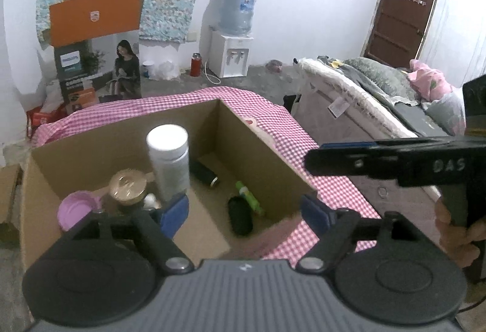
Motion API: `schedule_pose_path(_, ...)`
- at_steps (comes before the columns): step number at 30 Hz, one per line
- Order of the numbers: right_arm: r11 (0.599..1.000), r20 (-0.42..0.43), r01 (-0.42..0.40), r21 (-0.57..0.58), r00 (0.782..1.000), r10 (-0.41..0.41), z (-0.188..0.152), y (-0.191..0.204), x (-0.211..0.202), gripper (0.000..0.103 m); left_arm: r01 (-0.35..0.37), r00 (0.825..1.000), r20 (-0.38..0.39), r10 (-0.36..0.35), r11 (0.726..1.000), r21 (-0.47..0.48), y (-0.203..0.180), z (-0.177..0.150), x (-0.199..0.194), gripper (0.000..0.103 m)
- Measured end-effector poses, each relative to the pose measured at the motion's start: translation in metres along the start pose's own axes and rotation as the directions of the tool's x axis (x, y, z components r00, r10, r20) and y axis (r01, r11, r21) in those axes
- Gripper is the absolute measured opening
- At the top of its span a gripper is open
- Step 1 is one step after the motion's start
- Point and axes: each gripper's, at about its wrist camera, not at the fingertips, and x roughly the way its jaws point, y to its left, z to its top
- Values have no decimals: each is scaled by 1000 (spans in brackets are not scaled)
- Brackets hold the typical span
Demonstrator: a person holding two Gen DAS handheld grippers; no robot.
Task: Organize rigid objects
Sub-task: 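Open the right gripper and withdraw it from the box, then move the right gripper to the white charger plug and close on it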
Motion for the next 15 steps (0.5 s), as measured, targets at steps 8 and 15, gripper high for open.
schedule_pose_path(8,996,51,-79,45,996,77,-43,30,-34,61,-53,998,-23,52,998,-37,14,-55,-36,91)
schedule_pose_path(15,980,-45,-116,159,991,125,-88,40,1,62,-114,991,-77,109,991,-64,30,-101,-32,91)
